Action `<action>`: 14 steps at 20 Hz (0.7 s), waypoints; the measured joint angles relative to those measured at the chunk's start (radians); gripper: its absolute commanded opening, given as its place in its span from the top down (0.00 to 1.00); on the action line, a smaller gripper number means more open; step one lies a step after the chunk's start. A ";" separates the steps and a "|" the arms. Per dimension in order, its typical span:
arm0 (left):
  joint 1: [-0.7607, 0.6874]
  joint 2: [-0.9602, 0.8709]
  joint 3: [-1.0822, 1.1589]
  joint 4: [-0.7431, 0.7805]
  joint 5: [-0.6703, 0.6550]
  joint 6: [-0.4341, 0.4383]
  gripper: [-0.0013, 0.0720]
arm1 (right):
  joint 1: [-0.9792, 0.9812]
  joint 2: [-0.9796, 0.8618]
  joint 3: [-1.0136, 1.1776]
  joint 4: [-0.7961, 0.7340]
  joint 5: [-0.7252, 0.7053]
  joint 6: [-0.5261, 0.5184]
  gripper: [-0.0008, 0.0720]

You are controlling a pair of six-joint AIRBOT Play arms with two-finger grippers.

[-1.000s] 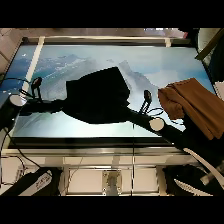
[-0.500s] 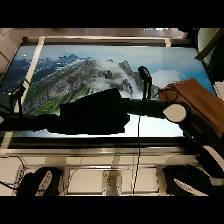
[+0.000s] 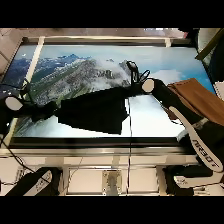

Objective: Fold the clothes and pants, and hang the long-sleeved shirts on hangers.

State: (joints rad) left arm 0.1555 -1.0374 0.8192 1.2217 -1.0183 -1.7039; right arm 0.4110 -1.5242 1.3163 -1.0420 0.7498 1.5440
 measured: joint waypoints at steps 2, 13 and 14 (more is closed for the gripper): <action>-0.003 -0.077 0.000 -0.041 0.100 -0.008 0.95 | -0.029 -0.058 0.040 0.001 -0.043 -0.006 0.98; -0.153 -0.143 0.000 -0.096 0.601 -0.010 0.10 | -0.064 -0.246 0.133 -0.006 -0.175 -0.018 0.56; -0.162 -0.131 0.000 -0.098 0.645 -0.010 0.10 | -0.069 -0.248 0.142 -0.006 -0.182 -0.018 0.55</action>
State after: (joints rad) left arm -0.0067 -1.1683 0.8192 1.1240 -0.3729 -1.7134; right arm 0.3424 -1.7721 1.4578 -1.0485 0.5678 1.5257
